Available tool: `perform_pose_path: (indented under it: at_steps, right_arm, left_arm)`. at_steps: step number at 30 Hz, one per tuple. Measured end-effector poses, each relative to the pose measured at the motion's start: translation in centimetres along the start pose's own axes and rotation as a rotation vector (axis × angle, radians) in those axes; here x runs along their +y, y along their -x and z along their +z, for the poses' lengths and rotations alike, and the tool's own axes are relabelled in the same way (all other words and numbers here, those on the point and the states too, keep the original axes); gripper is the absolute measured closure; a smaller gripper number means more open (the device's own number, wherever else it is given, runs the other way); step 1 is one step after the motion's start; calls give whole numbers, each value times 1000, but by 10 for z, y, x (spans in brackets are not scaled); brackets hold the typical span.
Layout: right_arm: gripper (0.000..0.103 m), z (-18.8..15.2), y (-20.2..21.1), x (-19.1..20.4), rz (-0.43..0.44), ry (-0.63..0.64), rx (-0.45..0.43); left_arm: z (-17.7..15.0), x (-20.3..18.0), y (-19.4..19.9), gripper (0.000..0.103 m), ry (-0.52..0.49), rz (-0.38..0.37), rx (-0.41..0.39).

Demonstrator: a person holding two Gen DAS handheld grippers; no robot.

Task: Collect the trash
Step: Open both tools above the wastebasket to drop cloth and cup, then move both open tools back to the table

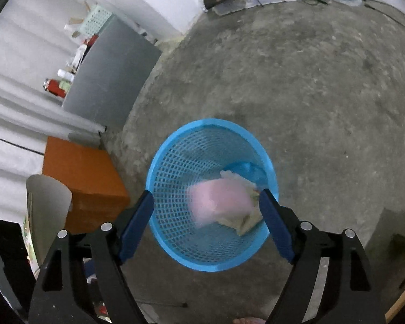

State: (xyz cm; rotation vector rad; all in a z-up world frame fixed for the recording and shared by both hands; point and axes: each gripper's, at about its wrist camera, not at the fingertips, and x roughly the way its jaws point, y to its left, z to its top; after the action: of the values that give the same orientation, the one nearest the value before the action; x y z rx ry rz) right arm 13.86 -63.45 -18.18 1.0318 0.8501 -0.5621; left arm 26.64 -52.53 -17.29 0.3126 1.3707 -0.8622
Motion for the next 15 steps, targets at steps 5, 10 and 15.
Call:
perform_pose_path:
  at_steps: [5,10,15]
  right_arm:
    - [26,-6,26,-3,30,-1,-49]
    - [26,-29,77,-1,78,31,-132]
    - [24,-68,137,13,105,109,-232]
  left_arm:
    - [0,-15,31,16,-22,-40,-64]
    - [-15,-24,76,16,-73,-102,-147]
    - [-53,-27,144,16,-129,-162,-263]
